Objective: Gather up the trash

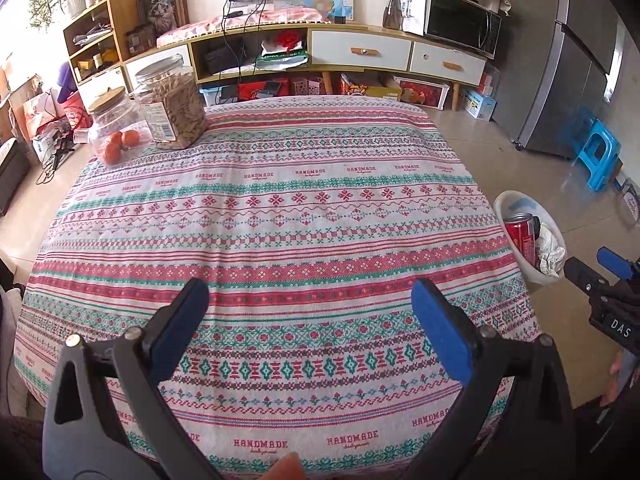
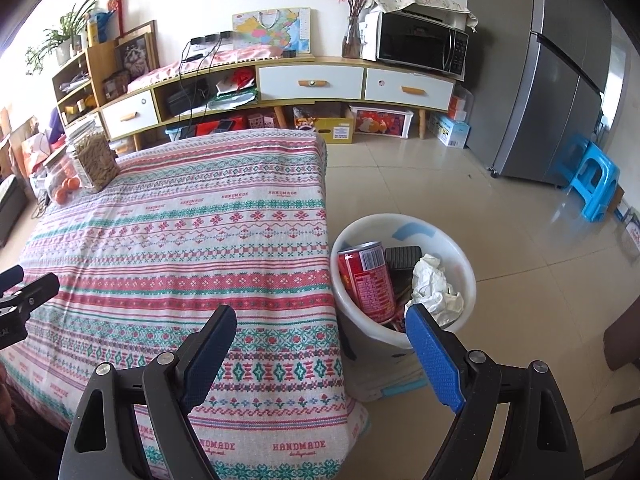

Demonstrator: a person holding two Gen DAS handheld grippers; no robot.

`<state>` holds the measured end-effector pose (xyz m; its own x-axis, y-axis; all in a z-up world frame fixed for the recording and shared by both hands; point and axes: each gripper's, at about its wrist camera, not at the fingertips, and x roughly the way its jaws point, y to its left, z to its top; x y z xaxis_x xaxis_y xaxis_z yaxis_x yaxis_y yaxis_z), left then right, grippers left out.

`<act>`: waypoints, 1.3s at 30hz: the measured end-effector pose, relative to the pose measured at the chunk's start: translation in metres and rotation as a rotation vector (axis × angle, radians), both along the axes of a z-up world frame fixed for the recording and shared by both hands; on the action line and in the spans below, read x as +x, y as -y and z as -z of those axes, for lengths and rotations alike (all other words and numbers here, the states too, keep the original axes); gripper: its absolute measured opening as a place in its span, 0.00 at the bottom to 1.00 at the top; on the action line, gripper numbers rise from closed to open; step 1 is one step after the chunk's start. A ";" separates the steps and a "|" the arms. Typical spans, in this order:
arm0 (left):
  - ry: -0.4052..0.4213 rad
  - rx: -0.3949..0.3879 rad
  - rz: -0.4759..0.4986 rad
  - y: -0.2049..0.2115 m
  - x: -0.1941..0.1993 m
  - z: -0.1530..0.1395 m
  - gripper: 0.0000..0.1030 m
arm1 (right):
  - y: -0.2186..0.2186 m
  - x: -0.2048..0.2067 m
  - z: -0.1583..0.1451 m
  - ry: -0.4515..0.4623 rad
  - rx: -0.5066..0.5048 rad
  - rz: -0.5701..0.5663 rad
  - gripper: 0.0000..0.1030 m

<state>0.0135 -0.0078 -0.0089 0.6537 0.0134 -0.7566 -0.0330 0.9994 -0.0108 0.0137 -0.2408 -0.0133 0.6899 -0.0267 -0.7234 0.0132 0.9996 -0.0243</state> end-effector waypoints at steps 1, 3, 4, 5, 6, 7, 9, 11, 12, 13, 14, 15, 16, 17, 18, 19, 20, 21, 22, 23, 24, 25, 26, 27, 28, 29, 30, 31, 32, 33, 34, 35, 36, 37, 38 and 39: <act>-0.001 0.000 0.001 0.000 0.000 0.000 0.98 | 0.000 0.000 0.000 0.001 0.000 0.002 0.86; -0.003 -0.002 0.004 0.001 -0.001 0.001 0.98 | 0.001 0.000 -0.001 0.003 0.000 0.002 0.86; -0.005 -0.002 0.006 0.001 -0.001 0.001 0.98 | 0.001 -0.001 -0.001 0.003 0.000 0.002 0.86; -0.006 -0.001 0.007 0.001 -0.001 0.001 0.98 | 0.001 -0.001 -0.001 0.004 0.000 0.003 0.86; -0.006 -0.002 0.008 0.002 -0.001 0.001 0.98 | 0.001 -0.001 -0.001 0.003 0.000 0.002 0.86; -0.006 -0.002 0.009 0.002 -0.001 0.001 0.98 | 0.001 -0.001 -0.001 0.003 0.000 0.002 0.86; -0.007 -0.004 0.009 0.002 -0.002 0.000 0.98 | 0.001 -0.001 -0.001 0.003 -0.001 0.002 0.86; -0.009 -0.006 0.009 0.002 -0.001 0.001 0.98 | 0.001 -0.001 -0.001 0.004 -0.001 0.001 0.86; -0.009 -0.008 0.008 0.002 -0.001 0.001 0.98 | 0.001 -0.001 -0.001 0.004 0.000 0.000 0.86; -0.008 -0.009 0.008 0.002 -0.001 0.000 0.98 | 0.001 -0.001 -0.001 0.005 -0.001 0.001 0.86; -0.008 -0.009 0.008 0.002 -0.001 0.000 0.98 | 0.001 -0.001 -0.001 0.005 -0.001 0.001 0.86; -0.008 -0.008 0.008 0.002 -0.001 0.000 0.98 | 0.001 -0.001 0.000 0.006 -0.001 0.001 0.86; -0.009 -0.009 0.009 0.002 -0.001 0.000 0.98 | 0.001 -0.001 0.000 0.006 0.000 0.002 0.86; -0.009 -0.010 0.009 0.002 -0.001 0.000 0.98 | 0.001 -0.001 0.000 0.006 0.000 0.001 0.86; -0.010 -0.010 0.009 0.002 -0.001 0.000 0.98 | 0.001 -0.001 0.000 0.006 -0.001 0.001 0.86; -0.010 -0.009 0.009 0.002 -0.001 0.000 0.98 | 0.001 0.000 0.000 0.005 -0.002 0.000 0.86; -0.010 -0.009 0.009 0.002 -0.001 0.000 0.98 | 0.001 -0.001 0.000 0.005 -0.002 0.001 0.86; -0.011 -0.008 0.010 0.002 -0.001 0.000 0.98 | 0.001 -0.001 0.000 0.005 -0.002 0.001 0.86; -0.012 -0.008 0.010 0.002 -0.001 0.000 0.98 | 0.001 0.000 0.000 0.005 -0.002 0.001 0.86; -0.012 -0.009 0.010 0.002 -0.002 0.000 0.98 | 0.001 0.000 -0.001 0.007 -0.001 0.001 0.86; -0.013 -0.008 0.011 0.002 -0.002 0.000 0.98 | 0.001 0.000 -0.001 0.007 -0.002 0.001 0.86; -0.013 -0.008 0.012 0.003 -0.001 0.001 0.98 | 0.001 -0.001 -0.001 0.008 -0.002 0.001 0.86; -0.013 -0.008 0.013 0.003 -0.001 0.001 0.98 | 0.001 -0.001 -0.001 0.009 -0.003 0.001 0.86; -0.013 -0.008 0.013 0.002 -0.001 0.001 0.98 | 0.001 -0.001 -0.001 0.009 -0.002 0.001 0.86; -0.014 -0.008 0.014 0.002 -0.001 0.001 0.98 | 0.001 0.000 -0.001 0.008 -0.002 0.001 0.86; -0.014 -0.008 0.014 0.002 -0.001 0.000 0.98 | 0.001 -0.001 -0.001 0.007 -0.002 0.000 0.86; -0.015 -0.009 0.014 0.002 -0.001 0.001 0.98 | 0.001 -0.001 -0.001 0.007 -0.003 0.000 0.86; -0.015 -0.010 0.014 0.002 -0.001 0.000 0.98 | 0.001 -0.001 -0.001 0.007 -0.003 -0.001 0.86; -0.014 -0.010 0.014 0.002 -0.002 0.000 0.98 | 0.001 -0.002 -0.001 0.007 -0.003 -0.001 0.86; -0.014 -0.009 0.013 0.002 -0.001 0.000 0.98 | 0.001 -0.002 -0.002 0.008 -0.004 -0.002 0.86; -0.015 -0.009 0.014 0.002 -0.001 0.000 0.98 | 0.001 -0.002 -0.001 0.008 -0.003 -0.001 0.86; -0.016 -0.009 0.013 0.002 -0.001 0.000 0.98 | 0.001 -0.002 -0.001 0.008 -0.002 -0.001 0.86; -0.016 -0.009 0.014 0.002 -0.002 0.001 0.98 | 0.000 -0.002 -0.002 0.008 -0.002 -0.001 0.86; -0.017 -0.009 0.015 0.003 -0.002 0.001 0.98 | 0.000 -0.002 -0.002 0.009 -0.001 -0.002 0.86; -0.018 -0.009 0.016 0.004 -0.002 0.002 0.98 | 0.000 -0.002 -0.002 0.009 -0.001 -0.002 0.86; -0.019 -0.008 0.017 0.004 -0.002 0.002 0.98 | 0.000 -0.002 -0.002 0.009 0.000 -0.003 0.86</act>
